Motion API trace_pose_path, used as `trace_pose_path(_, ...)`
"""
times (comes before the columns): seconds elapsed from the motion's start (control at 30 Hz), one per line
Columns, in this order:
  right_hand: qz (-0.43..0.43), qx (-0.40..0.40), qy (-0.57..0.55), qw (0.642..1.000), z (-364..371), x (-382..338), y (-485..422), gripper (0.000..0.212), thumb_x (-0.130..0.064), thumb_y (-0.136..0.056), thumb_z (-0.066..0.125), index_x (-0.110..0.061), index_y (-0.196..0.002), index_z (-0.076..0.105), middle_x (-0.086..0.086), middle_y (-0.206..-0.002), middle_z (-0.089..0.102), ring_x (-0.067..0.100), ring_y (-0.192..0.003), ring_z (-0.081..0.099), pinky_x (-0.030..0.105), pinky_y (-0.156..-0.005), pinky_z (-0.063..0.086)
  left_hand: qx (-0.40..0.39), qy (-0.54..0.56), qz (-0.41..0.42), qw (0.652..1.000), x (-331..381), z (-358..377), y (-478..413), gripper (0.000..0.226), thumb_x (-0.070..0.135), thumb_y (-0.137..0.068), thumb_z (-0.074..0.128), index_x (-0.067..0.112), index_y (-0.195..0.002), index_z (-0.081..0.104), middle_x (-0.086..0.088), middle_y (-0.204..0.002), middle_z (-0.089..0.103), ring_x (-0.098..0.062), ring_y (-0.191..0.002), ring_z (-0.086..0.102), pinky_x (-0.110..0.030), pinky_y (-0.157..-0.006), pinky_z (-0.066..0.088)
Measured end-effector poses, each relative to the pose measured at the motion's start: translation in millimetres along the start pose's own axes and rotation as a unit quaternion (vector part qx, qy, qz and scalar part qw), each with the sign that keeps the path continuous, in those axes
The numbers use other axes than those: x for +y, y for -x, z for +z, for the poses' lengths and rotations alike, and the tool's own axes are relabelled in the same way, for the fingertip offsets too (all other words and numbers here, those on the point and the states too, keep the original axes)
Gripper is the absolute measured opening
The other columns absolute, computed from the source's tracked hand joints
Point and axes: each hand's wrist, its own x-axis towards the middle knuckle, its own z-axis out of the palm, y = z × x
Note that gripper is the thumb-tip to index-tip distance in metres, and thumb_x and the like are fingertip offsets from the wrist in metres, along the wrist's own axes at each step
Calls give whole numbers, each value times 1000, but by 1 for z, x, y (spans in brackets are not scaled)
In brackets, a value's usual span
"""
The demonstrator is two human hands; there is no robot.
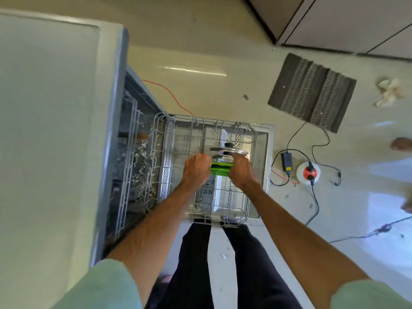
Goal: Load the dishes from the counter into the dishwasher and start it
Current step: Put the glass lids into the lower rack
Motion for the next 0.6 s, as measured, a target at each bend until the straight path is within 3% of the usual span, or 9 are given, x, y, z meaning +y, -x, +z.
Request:
trace_pose_path(0.1,-13,-40,-8,999,-25,-33,35,36,4,-76,57,-7,-110,66,17,-107,69,34,-92,67,40,-73,57,-1,12,-20,1000,20,-32,50,18,18,-102,52,8,-100,67,-8,-89,67,-21,-74,59,-28,-63,39)
trace_pose_path(0.2,-33,-69,-4,997,-47,-61,75,21,6,-78,55,-7,-87,68,15,-92,70,30,-84,66,31,-68,50,-2,18,-64,998,32,-54,101,20,20,-101,52,7,-107,66,-12,-101,68,-29,-95,66,-37,-76,49)
trace_pose_path(0.33,-64,-145,20,987,-62,-83,136,24,2,-78,54,-19,-67,55,9,-80,60,21,-79,57,26,-66,40,-33,22,-120,992,37,-68,185,20,12,-91,56,14,-103,72,-10,-106,71,-30,-102,68,-39,-85,54)
trace_pose_path(0.47,-133,-166,-1,977,-72,-108,184,21,-2,-79,53,-16,-78,68,7,-91,73,25,-87,69,33,-73,58,14,74,-184,980,36,-73,263,19,15,-88,55,21,-90,73,-2,-101,72,-26,-98,68,-36,-83,55)
trace_pose_path(0.6,-236,-161,11,958,-94,-154,248,27,3,-84,51,-6,-92,76,10,-96,74,27,-91,70,38,-80,59,88,107,-231,963,38,-93,336,19,17,-92,53,16,-84,70,-7,-90,71,-23,-84,67,-35,-70,51)
